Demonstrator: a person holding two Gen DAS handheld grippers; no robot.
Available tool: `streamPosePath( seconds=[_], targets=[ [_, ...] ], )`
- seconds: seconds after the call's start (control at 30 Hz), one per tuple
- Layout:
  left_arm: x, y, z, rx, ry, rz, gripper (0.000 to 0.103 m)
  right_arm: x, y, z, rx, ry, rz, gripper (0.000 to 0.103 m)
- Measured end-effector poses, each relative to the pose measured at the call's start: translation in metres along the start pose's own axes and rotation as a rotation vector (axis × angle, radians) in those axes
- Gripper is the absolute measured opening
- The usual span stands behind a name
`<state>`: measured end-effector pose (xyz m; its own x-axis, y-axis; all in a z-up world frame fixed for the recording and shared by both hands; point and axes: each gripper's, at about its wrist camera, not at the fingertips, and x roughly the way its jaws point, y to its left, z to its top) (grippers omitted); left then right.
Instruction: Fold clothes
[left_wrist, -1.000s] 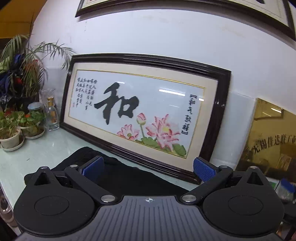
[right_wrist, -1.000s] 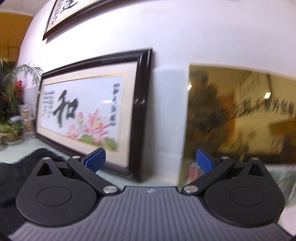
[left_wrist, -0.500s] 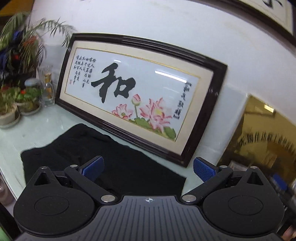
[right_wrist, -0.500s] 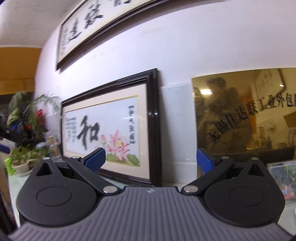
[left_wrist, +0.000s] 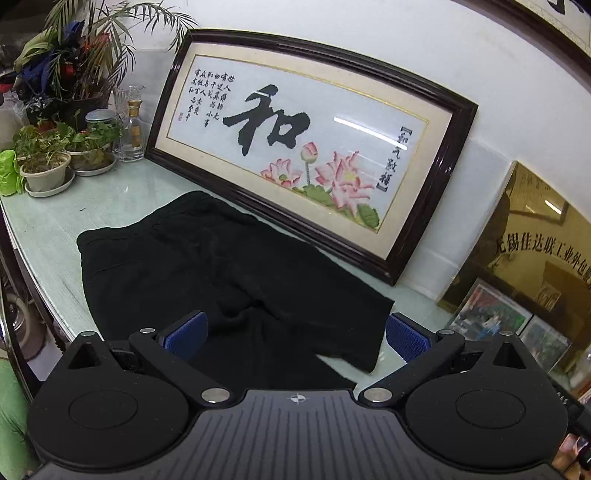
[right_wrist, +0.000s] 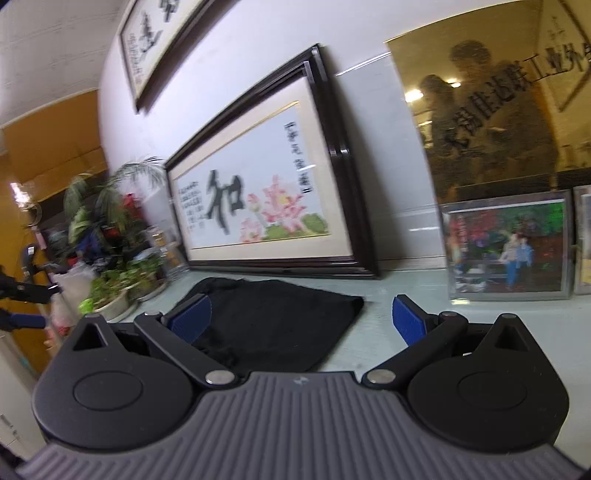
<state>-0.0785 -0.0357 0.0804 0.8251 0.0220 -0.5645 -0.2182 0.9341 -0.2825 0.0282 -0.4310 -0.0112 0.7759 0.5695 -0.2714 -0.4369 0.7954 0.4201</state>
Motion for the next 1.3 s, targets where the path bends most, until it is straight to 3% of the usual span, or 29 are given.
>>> streamPosePath(
  seconds=[0.17,0.27,0.4,0.47,0.67,0.77,0.9,1.13,1.3],
  targets=[
    [0.014,0.014,0.005,0.019,0.06,-0.163,0.103,0.01,0.0,-0.005,0.063,0.041,0.051,0.103],
    [0.022,0.021,0.012,0.106,0.034,-0.194,0.103,0.012,0.01,-0.007,0.06,-0.011,0.084,0.103],
    [0.036,0.03,0.023,0.268,-0.024,-0.176,0.103,0.024,0.037,-0.016,0.004,-0.059,-0.024,0.103],
    [0.048,0.042,0.032,0.313,-0.033,-0.208,0.103,0.036,0.05,-0.022,0.016,-0.071,-0.088,0.103],
    [0.088,0.089,0.073,0.215,-0.05,-0.298,0.103,0.059,0.088,-0.033,0.032,-0.091,-0.294,0.103],
    [0.101,0.104,0.098,0.142,-0.073,-0.256,0.103,0.065,0.107,-0.033,-0.018,-0.106,-0.379,0.103],
    [0.123,0.125,0.119,0.105,-0.038,-0.159,0.103,0.093,0.122,-0.034,-0.062,0.025,-0.475,0.103],
    [0.125,0.147,0.124,0.09,-0.03,-0.101,0.103,0.128,0.134,-0.051,-0.102,0.088,-0.381,0.103],
    [0.12,0.15,0.124,0.135,-0.065,-0.053,0.102,0.144,0.126,-0.061,-0.048,0.126,-0.34,0.103]
  ],
)
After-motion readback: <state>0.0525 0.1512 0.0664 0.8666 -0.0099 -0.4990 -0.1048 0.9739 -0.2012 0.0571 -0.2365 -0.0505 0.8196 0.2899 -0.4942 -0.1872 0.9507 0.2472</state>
